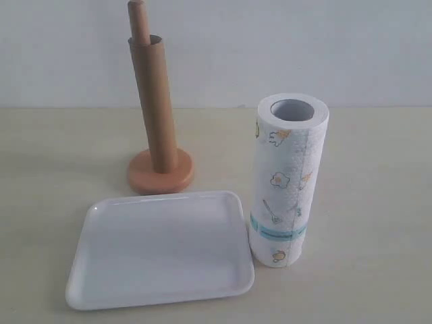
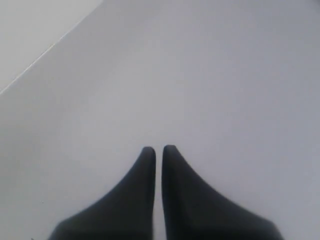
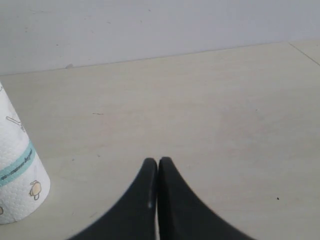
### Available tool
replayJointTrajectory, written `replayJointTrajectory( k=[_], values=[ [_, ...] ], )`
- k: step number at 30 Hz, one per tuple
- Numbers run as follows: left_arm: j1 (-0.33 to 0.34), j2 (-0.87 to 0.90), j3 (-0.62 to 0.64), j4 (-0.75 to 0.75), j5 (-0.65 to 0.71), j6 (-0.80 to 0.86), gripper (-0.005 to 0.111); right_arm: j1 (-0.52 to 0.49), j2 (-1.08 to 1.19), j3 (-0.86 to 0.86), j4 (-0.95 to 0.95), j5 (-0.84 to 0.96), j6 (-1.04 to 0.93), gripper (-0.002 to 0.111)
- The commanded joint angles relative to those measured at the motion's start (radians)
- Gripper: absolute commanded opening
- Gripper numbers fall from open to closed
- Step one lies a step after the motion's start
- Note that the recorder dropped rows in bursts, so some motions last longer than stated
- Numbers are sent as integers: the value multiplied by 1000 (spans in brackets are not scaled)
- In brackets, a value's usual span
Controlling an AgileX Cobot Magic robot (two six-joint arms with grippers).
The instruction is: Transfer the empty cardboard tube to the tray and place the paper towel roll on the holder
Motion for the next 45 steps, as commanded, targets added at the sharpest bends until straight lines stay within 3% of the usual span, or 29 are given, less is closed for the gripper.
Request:
replayJointTrajectory(
  k=[1, 4, 7, 14, 20, 23, 27, 30, 35, 38, 45],
  values=[
    [2, 259, -123, 266, 57, -73, 4, -5, -5, 0, 1, -7, 0, 0],
    [2, 575, -268, 611, 201, -257, 4, -5, -5, 0, 1, -7, 0, 0],
    [2, 861, -305, 811, 151, -365, 4, -5, -5, 0, 1, -7, 0, 0],
    [2, 1211, -250, 806, -223, -204, 4, -5, -5, 0, 1, -7, 0, 0],
    [2, 1478, -251, 738, -441, -117, 5, -5, -5, 0, 1, -7, 0, 0],
    [-1, 1587, -268, 773, -539, -41, 18, -5, -5, 0, 1, -7, 0, 0],
    [-1, 1702, -334, 909, -561, 17, 61, -5, -5, 0, 1, -7, 0, 0],
    [-1, 1775, -395, 954, -574, -9, 85, -5, -5, 0, 1, -21, 0, 0],
    [-14, 1854, -482, 983, -598, -40, 92, -5, -5, 0, 1, -11, 0, 0],
    [-57, 1890, -529, 1006, -607, -40, 92, -5, -5, 0, 1, -11, 0, 0],
    [-142, 1969, -669, 1002, -497, -40, 92, -5, -5, 0, 1, -11, 0, 0]
  ],
)
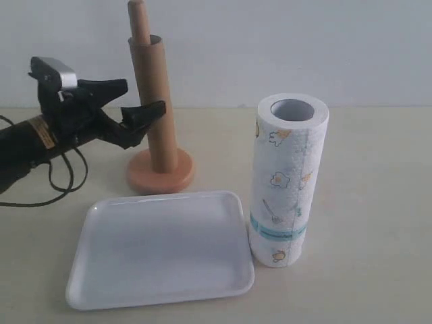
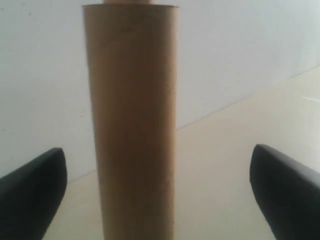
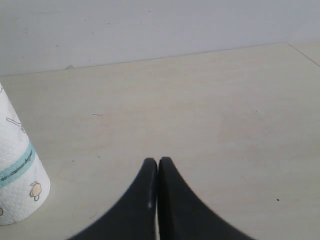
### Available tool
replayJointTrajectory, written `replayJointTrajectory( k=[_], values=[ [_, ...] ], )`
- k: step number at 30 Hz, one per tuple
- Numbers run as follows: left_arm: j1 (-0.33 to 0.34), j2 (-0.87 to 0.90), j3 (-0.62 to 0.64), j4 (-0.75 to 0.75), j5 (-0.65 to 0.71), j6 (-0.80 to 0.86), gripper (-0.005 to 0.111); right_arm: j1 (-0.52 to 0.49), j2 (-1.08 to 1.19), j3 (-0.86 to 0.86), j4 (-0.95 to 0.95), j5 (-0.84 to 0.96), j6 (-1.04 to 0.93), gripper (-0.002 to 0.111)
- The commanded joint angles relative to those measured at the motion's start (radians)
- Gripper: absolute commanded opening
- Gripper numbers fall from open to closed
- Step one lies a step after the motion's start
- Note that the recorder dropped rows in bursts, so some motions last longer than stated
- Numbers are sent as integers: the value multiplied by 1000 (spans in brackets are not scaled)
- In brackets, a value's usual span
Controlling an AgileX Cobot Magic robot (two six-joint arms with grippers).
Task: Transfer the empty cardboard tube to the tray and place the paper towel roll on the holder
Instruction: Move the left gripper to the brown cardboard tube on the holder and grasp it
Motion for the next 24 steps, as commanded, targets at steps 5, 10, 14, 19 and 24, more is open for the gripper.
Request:
replayJointTrajectory(
  k=[5, 10, 14, 19, 24],
  values=[
    [-43, 80, -126, -39, 60, -12, 92, -5, -5, 0, 1, -6, 0, 0],
    [-43, 111, -156, -75, 101, -31, 86, -5, -5, 0, 1, -6, 0, 0],
    [-43, 126, -170, -74, 101, -64, 63, -5, -5, 0, 1, -6, 0, 0],
    [-43, 111, -176, -72, 69, -66, 13, -5, -5, 0, 1, -6, 0, 0],
    [-43, 43, -176, -65, 63, -117, 5, -5, -5, 0, 1, -6, 0, 0]
  ],
)
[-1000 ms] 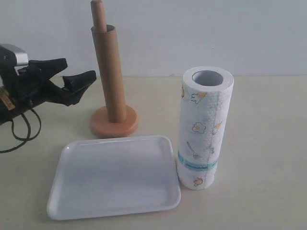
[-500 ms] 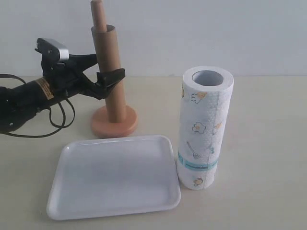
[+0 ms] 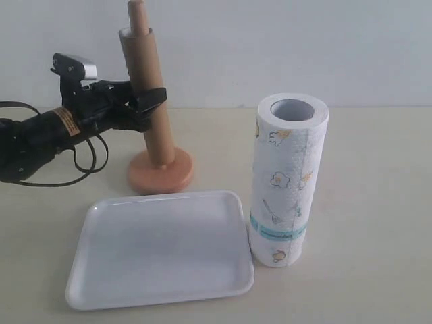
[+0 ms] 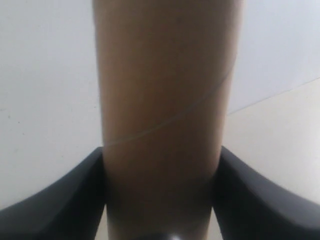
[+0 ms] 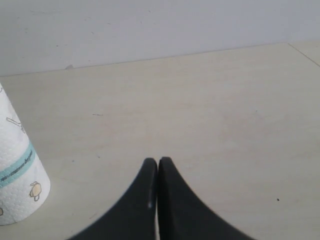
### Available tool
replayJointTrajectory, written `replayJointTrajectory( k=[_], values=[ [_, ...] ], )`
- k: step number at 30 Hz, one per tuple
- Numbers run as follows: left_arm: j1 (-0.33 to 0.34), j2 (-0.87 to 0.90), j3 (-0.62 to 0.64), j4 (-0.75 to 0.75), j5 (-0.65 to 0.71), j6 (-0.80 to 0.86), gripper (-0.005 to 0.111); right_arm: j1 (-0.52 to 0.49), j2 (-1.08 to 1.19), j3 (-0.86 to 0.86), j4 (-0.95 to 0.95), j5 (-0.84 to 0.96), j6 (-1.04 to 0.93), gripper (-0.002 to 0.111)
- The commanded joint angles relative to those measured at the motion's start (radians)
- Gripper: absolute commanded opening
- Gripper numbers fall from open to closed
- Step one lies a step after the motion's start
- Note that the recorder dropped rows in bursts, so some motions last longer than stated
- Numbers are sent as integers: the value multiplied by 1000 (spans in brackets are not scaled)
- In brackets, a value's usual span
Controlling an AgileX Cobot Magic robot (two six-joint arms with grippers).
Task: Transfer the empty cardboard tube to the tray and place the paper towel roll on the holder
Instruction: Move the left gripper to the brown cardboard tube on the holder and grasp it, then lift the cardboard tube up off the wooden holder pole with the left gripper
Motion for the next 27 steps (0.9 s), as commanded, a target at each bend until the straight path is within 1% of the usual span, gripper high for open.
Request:
replayJointTrajectory(
  k=[1, 6, 8, 14, 18, 20, 23, 25, 27],
  values=[
    [-7, -84, -8, 1, -30, -56, 5, -5, -5, 0, 1, -6, 0, 0],
    [-7, -214, -8, 21, -30, -79, 5, -5, -5, 0, 1, -6, 0, 0],
    [-7, -274, -20, 20, -12, -114, 5, -5, -5, 0, 1, -6, 0, 0],
    [-7, -484, -113, 65, 113, -204, 5, -5, -5, 0, 1, -6, 0, 0],
    [-7, -624, -178, 134, 250, -271, 5, -5, -5, 0, 1, -6, 0, 0],
    [-7, -692, -197, 194, 342, -324, 5, -5, -5, 0, 1, -6, 0, 0],
    [-7, -798, -217, 358, 531, -492, 4, -5, -5, 0, 1, -6, 0, 0],
    [-7, -860, -228, 542, 627, -645, 4, -5, -5, 0, 1, -6, 0, 0],
    [-7, -917, -228, 757, 648, -811, 4, -5, -5, 0, 1, -6, 0, 0]
  ],
)
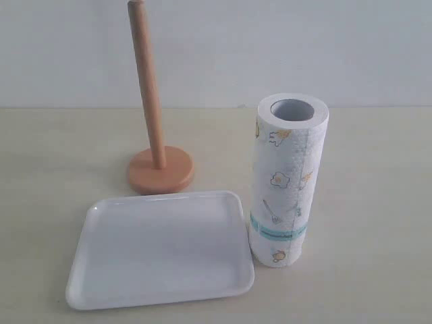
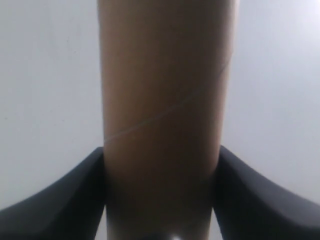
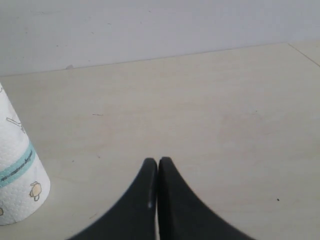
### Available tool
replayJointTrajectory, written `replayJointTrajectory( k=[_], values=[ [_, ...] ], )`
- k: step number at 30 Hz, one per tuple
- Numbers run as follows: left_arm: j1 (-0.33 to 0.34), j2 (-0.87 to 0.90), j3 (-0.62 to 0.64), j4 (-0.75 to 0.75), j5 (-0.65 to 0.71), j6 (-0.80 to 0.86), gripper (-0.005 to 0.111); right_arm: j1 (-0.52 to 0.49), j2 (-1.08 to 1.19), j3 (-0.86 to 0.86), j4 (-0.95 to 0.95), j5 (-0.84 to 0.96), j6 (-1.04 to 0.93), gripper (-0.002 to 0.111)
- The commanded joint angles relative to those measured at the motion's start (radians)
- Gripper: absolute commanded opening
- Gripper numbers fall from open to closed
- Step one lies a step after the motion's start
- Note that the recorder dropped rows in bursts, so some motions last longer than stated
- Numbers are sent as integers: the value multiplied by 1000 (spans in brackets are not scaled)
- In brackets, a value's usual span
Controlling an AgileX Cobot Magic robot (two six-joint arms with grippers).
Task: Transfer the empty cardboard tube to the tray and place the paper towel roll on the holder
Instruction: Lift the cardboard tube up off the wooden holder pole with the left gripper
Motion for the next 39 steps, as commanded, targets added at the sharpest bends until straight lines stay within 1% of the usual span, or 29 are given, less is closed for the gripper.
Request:
replayJointTrajectory(
  k=[1, 2, 3, 4, 5, 6, 7, 8, 9, 10, 12, 16, 19, 24, 28, 30, 31, 35, 36, 39],
  values=[
    [-7, -133, -10, 484, 119, -418, 4, -5, -5, 0, 1, -6, 0, 0],
    [-7, -156, -10, 592, 111, -508, 4, -5, -5, 0, 1, -6, 0, 0],
    [-7, -181, -10, 657, 86, -598, 4, -5, -5, 0, 1, -6, 0, 0],
    [1, -224, 15, 657, 25, -608, 4, -5, -5, 0, 1, -6, 0, 0],
    [5, -240, 22, 657, 7, -603, 4, -5, -5, 0, 1, -6, 0, 0],
    [5, -261, 38, 657, -46, -621, 4, -5, -5, 0, 1, -6, 0, 0],
    [5, -264, 42, 657, -76, -651, 4, -5, -5, 0, 1, -6, 0, 0],
    [5, -263, 42, 657, -173, -756, 4, -5, -5, 0, 1, -6, 0, 0],
    [5, -263, 42, 657, -210, -779, 4, -5, -5, 0, 1, -6, 0, 0],
    [5, -265, 55, 657, -278, -817, 4, -5, -5, 0, 1, -6, 0, 0],
    [5, -265, 86, 657, -346, -855, 4, -5, -5, 0, 1, -6, 0, 0],
    [5, -265, 200, 657, -358, -858, 4, -5, -5, 0, 1, -6, 0, 0],
    [5, -265, 290, 657, -334, -809, 4, -5, -5, 0, 1, -6, 0, 0],
    [5, -265, 377, 657, -319, -790, 4, -5, -5, 0, 1, -6, 0, 0],
    [5, -265, 477, 657, -318, -787, 4, -5, -5, 0, 1, -6, 0, 0],
    [5, -265, 508, 635, -300, -760, 4, -5, -5, 0, 1, -4, 0, 0],
    [5, -265, 518, 595, -271, -760, 4, -5, -5, 0, 1, -4, 0, 0],
    [5, -265, 518, 536, -238, -745, 4, -5, -5, 0, 1, -4, 0, 0],
    [5, -265, 525, 458, -213, -705, 4, -5, -5, 0, 1, -4, 0, 0],
    [5, -265, 552, 258, -213, -544, 4, -5, -5, 0, 1, -4, 0, 0]
  ],
)
